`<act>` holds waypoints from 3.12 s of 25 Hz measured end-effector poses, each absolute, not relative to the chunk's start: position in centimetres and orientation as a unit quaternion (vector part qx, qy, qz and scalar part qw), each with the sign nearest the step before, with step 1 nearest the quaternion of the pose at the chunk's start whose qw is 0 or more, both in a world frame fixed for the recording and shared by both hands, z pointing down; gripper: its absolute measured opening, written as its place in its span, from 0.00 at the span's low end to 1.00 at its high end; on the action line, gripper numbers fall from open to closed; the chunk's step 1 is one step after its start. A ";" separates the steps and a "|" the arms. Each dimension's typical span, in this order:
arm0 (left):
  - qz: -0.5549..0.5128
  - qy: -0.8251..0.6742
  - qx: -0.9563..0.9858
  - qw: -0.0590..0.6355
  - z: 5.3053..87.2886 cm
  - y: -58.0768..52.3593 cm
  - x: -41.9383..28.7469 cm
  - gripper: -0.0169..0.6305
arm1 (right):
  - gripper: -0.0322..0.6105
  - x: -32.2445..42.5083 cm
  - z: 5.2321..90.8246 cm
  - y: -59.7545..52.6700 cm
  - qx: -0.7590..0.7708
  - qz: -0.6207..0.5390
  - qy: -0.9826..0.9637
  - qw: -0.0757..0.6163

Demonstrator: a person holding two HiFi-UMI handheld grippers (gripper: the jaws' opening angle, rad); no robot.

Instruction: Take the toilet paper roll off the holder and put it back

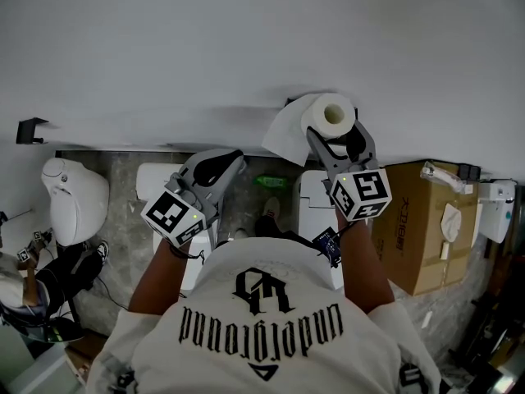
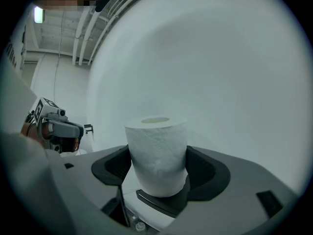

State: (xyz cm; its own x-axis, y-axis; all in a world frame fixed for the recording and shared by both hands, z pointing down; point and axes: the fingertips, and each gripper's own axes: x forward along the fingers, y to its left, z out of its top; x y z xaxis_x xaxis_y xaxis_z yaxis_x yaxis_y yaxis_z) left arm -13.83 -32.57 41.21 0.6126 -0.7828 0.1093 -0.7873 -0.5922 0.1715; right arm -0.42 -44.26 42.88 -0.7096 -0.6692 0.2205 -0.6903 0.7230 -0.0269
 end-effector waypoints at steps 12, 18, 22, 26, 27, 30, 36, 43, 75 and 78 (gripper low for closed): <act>0.013 -0.450 0.886 0.110 41.6 -33.9 -14.5 0.05 | 0.55 -1.0 43.8 -45.1 0.369 0.056 -0.921 0.111; 0.009 -0.450 0.886 0.114 41.7 -33.8 -14.6 0.05 | 0.55 -1.1 43.8 -45.0 0.366 0.057 -0.922 0.113; 0.003 -0.445 0.889 0.111 41.4 -33.6 -14.5 0.05 | 0.55 -1.0 43.9 -45.1 0.367 0.061 -0.921 0.114; 0.004 -0.444 0.889 0.111 41.2 -33.1 -14.6 0.05 | 0.56 -0.5 43.6 -45.3 0.380 0.055 -0.916 0.119; 0.004 -0.443 0.890 0.110 41.1 -32.9 -14.6 0.05 | 0.56 -0.5 43.6 -45.2 0.382 0.054 -0.915 0.120; 0.004 -0.443 0.890 0.108 40.8 -32.4 -14.8 0.05 | 0.56 -0.4 43.3 -45.0 0.388 0.053 -0.912 0.120; 0.003 -0.441 0.892 0.100 40.4 -30.7 -14.8 0.05 | 0.56 0.5 42.5 -43.8 0.397 0.042 -0.910 0.116; -0.002 -0.436 0.896 0.084 39.3 -28.7 -14.8 0.05 | 0.56 0.7 41.4 -41.6 0.404 0.035 -0.908 0.109; -0.015 -0.421 0.907 0.024 35.2 -16.9 -17.2 0.05 | 0.56 -3.0 36.1 -26.4 0.396 -0.013 -0.916 0.069; -0.028 -0.422 0.906 0.015 34.6 -16.0 -17.5 0.05 | 0.54 -3.8 35.9 -24.7 0.387 -0.022 -0.919 0.076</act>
